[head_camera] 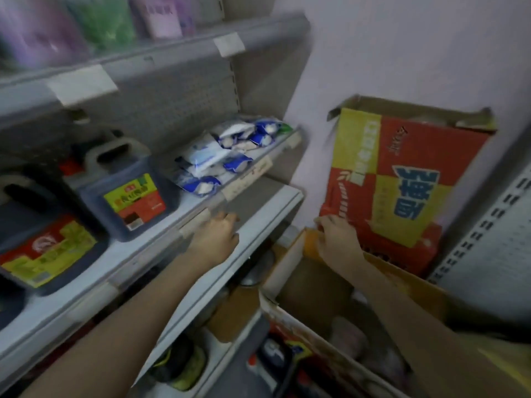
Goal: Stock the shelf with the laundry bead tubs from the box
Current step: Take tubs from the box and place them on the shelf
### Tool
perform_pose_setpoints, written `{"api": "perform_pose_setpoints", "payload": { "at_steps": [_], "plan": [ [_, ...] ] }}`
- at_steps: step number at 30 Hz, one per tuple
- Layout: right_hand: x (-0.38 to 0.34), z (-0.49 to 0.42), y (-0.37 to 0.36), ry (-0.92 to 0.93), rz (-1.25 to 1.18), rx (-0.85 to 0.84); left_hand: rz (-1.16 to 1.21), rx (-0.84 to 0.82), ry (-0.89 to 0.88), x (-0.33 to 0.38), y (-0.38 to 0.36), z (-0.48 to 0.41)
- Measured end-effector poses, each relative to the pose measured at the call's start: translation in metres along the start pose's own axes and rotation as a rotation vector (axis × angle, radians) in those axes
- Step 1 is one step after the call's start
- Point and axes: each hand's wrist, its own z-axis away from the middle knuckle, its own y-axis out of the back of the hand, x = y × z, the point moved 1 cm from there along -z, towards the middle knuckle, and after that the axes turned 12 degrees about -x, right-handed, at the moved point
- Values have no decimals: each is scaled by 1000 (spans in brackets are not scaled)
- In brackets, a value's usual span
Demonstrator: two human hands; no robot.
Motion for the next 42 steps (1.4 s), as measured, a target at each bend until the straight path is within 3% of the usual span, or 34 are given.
{"api": "perform_pose_setpoints", "payload": {
  "at_steps": [12, 20, 33, 42],
  "plan": [
    [131, 62, -78, -514, -139, -51, -10, -311, -364, 94, -125, -101],
    [182, 95, -115, -743, -217, -89, 64, -501, -453, 141, -207, -135],
    [275, 60, -177, -1013, -346, -114, 72, -643, -377, 210, -330, -211],
    [336, 23, -223, -1164, -463, -146, 420, -717, -306, 241, -413, -248]
  ]
}}
